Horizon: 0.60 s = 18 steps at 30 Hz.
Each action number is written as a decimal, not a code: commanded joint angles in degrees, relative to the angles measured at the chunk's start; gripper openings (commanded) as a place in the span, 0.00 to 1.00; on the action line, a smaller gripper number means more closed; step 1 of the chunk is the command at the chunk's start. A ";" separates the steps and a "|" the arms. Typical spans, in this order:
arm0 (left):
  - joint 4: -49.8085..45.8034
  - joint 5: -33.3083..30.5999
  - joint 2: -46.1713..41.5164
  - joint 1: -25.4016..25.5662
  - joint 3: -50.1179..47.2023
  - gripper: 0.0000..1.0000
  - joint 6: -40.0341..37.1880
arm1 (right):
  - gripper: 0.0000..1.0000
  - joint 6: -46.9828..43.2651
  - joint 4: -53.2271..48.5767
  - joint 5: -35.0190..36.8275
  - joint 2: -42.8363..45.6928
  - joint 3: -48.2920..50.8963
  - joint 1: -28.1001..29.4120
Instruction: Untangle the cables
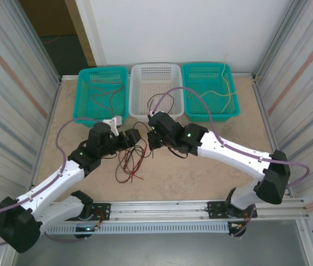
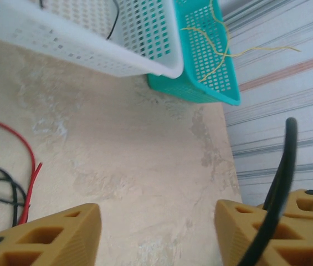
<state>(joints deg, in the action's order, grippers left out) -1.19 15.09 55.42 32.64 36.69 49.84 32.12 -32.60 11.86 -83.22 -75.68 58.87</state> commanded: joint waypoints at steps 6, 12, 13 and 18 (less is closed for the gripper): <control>3.38 2.69 0.57 0.79 3.41 0.18 -3.95 | 0.00 -2.14 0.23 3.09 2.58 -0.68 0.28; -5.95 0.14 1.74 4.02 8.06 0.00 -11.76 | 0.00 -3.61 -4.23 10.60 2.15 -2.99 -1.07; -7.89 -0.71 2.11 5.08 9.06 0.00 -13.80 | 0.00 -4.17 -4.80 11.63 2.17 -3.52 -1.57; -13.30 1.83 4.38 8.02 11.48 0.00 -19.41 | 0.09 -7.28 -6.80 16.09 2.02 -6.05 -4.37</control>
<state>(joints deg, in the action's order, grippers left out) -9.19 15.46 58.94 39.88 46.48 36.38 27.79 -36.95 22.70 -81.97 -78.96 55.96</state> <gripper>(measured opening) 0.071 0.075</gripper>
